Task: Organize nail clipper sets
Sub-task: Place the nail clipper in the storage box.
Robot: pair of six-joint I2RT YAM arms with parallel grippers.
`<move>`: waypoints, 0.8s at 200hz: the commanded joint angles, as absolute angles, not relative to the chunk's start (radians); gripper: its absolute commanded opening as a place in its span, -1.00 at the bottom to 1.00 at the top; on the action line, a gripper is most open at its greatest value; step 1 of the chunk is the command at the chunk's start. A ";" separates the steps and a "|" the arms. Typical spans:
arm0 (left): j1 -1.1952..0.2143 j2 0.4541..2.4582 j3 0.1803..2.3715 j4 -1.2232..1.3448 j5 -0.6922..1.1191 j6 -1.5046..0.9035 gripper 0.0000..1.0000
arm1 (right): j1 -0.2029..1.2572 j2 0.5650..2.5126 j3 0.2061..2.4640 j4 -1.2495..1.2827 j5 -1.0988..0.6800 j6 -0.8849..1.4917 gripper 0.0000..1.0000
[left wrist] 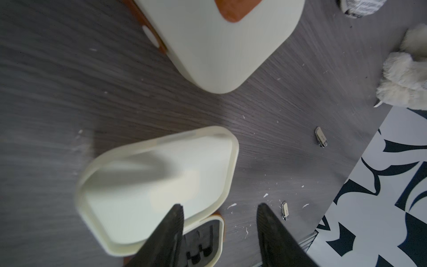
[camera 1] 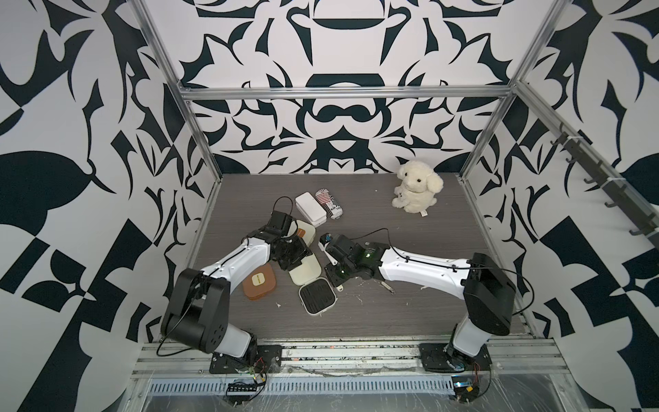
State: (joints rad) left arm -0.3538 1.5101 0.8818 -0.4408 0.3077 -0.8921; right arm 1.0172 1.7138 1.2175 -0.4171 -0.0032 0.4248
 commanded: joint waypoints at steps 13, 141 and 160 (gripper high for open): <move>-0.347 1.554 0.823 -0.359 0.343 -0.878 0.09 | 1.023 1.689 1.198 -0.373 0.032 0.463 -0.90; -0.342 1.518 0.692 -0.276 0.322 -0.936 0.12 | 1.145 1.835 1.389 -0.404 0.092 0.469 -0.95; -0.342 1.503 0.675 -0.258 0.324 -0.956 0.13 | 1.158 1.852 1.395 -0.400 0.115 0.496 -0.95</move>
